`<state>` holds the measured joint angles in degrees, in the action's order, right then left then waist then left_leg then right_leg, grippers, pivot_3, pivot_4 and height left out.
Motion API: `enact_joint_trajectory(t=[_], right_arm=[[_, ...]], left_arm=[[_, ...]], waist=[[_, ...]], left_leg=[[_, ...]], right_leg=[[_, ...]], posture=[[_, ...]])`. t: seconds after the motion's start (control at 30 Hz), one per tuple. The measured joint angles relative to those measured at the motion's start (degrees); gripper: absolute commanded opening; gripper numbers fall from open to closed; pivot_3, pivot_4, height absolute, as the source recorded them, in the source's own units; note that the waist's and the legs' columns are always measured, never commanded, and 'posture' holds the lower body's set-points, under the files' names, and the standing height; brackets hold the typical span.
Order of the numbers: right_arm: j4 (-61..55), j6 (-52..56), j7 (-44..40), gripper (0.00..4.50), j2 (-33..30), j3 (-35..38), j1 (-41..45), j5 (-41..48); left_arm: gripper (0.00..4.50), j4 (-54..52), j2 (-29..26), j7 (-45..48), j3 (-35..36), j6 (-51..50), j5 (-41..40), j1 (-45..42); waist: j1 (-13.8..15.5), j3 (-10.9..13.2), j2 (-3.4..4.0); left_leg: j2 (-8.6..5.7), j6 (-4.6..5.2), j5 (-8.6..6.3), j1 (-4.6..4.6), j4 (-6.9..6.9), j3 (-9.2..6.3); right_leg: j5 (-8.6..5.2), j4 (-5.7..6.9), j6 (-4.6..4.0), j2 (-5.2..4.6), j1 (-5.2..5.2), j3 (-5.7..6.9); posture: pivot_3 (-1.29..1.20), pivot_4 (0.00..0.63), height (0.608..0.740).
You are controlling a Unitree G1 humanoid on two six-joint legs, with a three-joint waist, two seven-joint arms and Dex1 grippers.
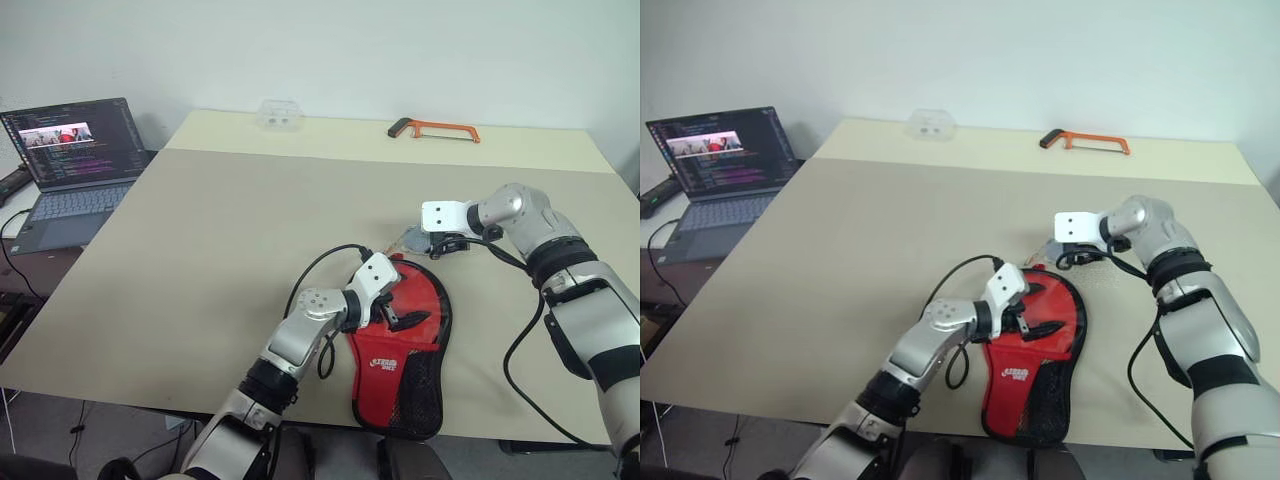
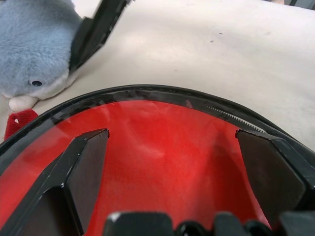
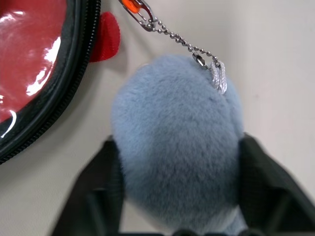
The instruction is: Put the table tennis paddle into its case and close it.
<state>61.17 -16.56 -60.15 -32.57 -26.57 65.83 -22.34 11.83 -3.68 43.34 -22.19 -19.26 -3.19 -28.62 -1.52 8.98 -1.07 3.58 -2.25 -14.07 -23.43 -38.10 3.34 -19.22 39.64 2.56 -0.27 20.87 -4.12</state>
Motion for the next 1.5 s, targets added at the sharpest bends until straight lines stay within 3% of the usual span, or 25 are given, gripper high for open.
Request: enact_joint_trajectory(t=[0.1, 0.23, 0.57, 0.77, 0.93, 1.2, 1.37, 1.5], right_arm=[[1.11, -0.10, 1.93, 0.94, -0.07, -0.01, 0.33, -1.39], [3.05, -0.14, 4.17, 0.37, -0.70, -0.03, 0.70, -2.99], [5.57, -0.61, 4.77, 0.31, -9.34, -0.04, 1.06, -6.14], [1.19, -4.12, 0.64, 0.31, -15.68, -0.09, -3.34, -6.32], [-16.41, -5.93, -8.41, 0.29, -25.70, 2.03, -15.52, -2.40], [-52.30, 6.05, -20.20, 0.26, -41.12, 13.37, -45.38, 14.72], [-67.76, 11.46, -20.40, 0.24, -45.42, 18.61, -59.40, 18.12], [-77.95, 16.21, -20.19, 0.23, -45.49, 20.75, -65.52, 19.02]], left_arm=[[4.50, 0.85, 0.26, -0.04, -0.04, -0.03, 0.33, -0.33], [4.50, 2.41, 0.08, 0.40, -0.22, 0.84, 0.65, -1.08], [4.50, 4.30, -0.38, 1.31, -0.54, 2.05, 0.69, -2.01], [4.50, 3.93, -0.06, 1.17, -1.12, 2.11, 0.70, -1.69], [4.50, 3.51, -0.02, 1.28, -1.76, 2.17, 0.65, -1.58], [4.50, 4.72, -1.17, 1.31, -1.22, 2.34, 0.61, -2.01], [4.50, 5.63, -1.38, 1.34, -1.12, 2.51, 0.62, -2.31], [4.50, 6.74, -1.57, 1.29, -0.88, 2.50, 0.62, -3.04]], waist=[[0.00, 0.01, 0.00], [0.05, 0.01, 0.01], [0.21, 0.04, 0.11], [0.44, 0.07, 0.20], [1.72, 0.05, 0.24], [1.66, 0.00, 0.32], [1.43, -0.08, 0.28], [1.39, -0.27, 0.09]], left_leg=[[-0.02, 0.05, -0.04, 0.44, 0.08, -0.01], [-0.03, 0.07, -0.05, 0.62, 0.13, -0.04], [-0.06, 0.08, -0.05, 0.61, 0.14, -0.04], [-0.07, 0.17, -0.11, 0.56, 0.15, -0.05], [-0.10, 0.22, -0.19, 0.52, 0.20, -0.06], [-0.09, 0.29, -0.25, 0.97, 0.21, -0.22], [-0.08, 0.30, -0.26, 1.10, 0.27, -0.30], [-0.08, 0.25, -0.29, 1.11, 0.27, -0.39]], right_leg=[[-0.01, -0.16, 0.00, -0.01, -0.50, 0.02], [-0.01, -0.25, 0.00, -0.05, -0.73, 0.06], [-0.01, -0.30, 0.00, -0.14, -0.74, 0.06], [0.00, -0.58, 0.04, -0.16, -0.87, 0.07], [-0.09, -0.77, 0.18, -0.25, -0.94, 0.07], [-0.11, -0.86, 0.17, -0.27, -1.56, 0.08], [-0.17, -0.85, 0.14, -0.23, -1.68, 0.13], [-0.19, -0.86, 0.08, -0.03, -1.68, 0.17]], posture=[[0.00, 0.150, 0.740], [0.00, 0.150, 0.740], [0.00, 0.150, 0.740], [0.00, 0.150, 0.740], [0.00, 0.150, 0.740], [0.00, 0.150, 0.740], [0.00, 0.150, 0.740], [0.00, 0.150, 0.740]])
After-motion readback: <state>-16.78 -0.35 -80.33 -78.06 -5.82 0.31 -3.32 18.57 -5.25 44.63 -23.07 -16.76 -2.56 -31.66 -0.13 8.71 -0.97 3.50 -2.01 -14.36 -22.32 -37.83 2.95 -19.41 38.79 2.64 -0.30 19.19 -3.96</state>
